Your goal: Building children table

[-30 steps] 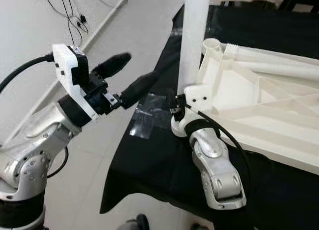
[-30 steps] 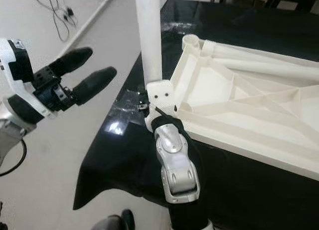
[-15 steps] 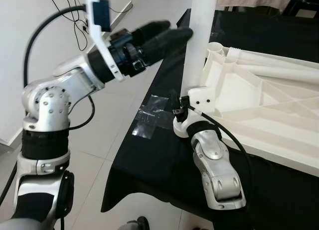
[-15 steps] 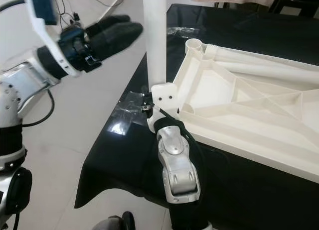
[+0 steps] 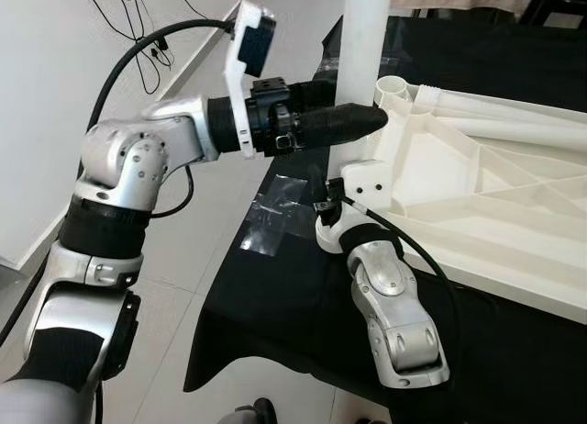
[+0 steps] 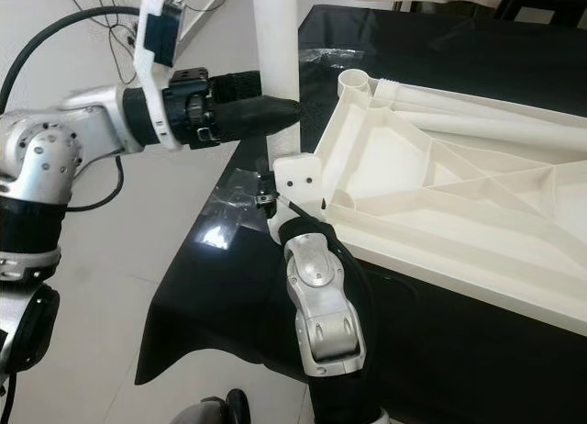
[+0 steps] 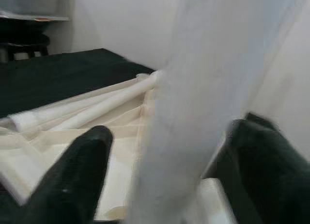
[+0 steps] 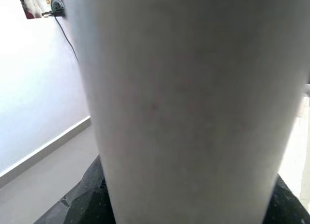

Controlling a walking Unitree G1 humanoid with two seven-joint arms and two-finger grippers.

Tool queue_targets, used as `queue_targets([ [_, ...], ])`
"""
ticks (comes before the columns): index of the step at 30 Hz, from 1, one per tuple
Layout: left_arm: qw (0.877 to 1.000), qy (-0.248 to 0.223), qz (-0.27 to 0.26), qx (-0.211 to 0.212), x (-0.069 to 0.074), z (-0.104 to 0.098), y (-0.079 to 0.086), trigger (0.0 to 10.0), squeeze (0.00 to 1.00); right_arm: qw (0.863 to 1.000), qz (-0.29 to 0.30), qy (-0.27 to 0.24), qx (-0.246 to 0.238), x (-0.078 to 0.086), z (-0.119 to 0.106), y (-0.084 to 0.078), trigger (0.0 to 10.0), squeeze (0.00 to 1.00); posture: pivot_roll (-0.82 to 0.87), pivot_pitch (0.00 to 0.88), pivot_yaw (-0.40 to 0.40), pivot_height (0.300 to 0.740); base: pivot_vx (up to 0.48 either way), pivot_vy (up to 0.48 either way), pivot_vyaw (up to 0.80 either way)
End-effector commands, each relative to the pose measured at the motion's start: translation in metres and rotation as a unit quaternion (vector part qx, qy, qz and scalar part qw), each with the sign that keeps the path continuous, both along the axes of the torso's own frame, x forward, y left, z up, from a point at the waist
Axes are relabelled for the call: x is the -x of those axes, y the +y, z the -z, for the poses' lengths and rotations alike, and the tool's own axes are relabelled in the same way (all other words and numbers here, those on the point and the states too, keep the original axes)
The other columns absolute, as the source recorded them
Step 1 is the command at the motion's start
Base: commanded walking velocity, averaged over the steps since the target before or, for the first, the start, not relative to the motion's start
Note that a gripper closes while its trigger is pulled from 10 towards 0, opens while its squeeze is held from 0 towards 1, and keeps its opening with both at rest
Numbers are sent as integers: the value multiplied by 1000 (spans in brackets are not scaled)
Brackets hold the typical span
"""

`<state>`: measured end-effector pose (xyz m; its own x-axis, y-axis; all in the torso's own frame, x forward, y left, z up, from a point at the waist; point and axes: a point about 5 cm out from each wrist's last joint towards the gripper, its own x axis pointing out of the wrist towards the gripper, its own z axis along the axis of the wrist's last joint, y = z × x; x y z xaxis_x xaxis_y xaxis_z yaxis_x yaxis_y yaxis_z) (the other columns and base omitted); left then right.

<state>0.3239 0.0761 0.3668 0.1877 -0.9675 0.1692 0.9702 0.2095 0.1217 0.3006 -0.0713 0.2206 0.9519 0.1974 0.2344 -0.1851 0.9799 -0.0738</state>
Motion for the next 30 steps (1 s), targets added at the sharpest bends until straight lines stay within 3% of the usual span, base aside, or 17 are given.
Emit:
queue_targets([
  [1,1000,-23,-17,-4,-2,-5,0,3333,0,996,-53,58,-43,4,19,23,10000,0,38,238,132,740,0,0,0],
  [2,999,-33,-30,6,-5,-10,-2,0,0,996,-59,56,-44,5,18,25,10000,0,38,237,132,740,0,0,0],
  [8,998,-47,-26,22,-9,-17,-7,0,0,995,-68,50,-45,5,17,28,10000,0,33,234,131,740,0,0,0],
  [20,997,-71,3,13,-7,-9,-24,0,0,995,-79,48,-38,5,16,30,10000,0,19,224,131,740,0,0,0],
  [21,997,-73,8,10,-6,-7,-25,0,0,993,-103,50,-30,4,16,30,10000,298,19,220,132,740,0,0,0],
  [22,997,-73,8,10,-6,-7,-25,0,0,993,-103,50,-30,4,16,30,10000,298,19,220,132,740,0,0,0],
  [23,997,-74,10,10,-6,-6,-25,0,0,991,-119,49,-28,4,15,31,10000,855,19,220,132,740,0,0,0],
  [24,997,-74,13,8,-5,-6,-26,0,0,985,-167,40,-34,2,8,29,10000,1000,20,215,129,740,0,0,0],
  [26,997,-76,20,5,-3,-4,-28,0,0,967,-254,16,-10,-6,-8,19,10000,1000,19,215,130,740,0,0,0],
  [29,997,-77,26,4,-1,-3,-29,0,0,952,-304,-3,32,-11,-20,8,10000,1000,20,212,127,740,0,0,0],
  [30,997,-78,29,2,0,-2,-30,0,0,942,-331,-5,62,-14,-23,2,10000,424,20,212,125,740,0,0,0],
])
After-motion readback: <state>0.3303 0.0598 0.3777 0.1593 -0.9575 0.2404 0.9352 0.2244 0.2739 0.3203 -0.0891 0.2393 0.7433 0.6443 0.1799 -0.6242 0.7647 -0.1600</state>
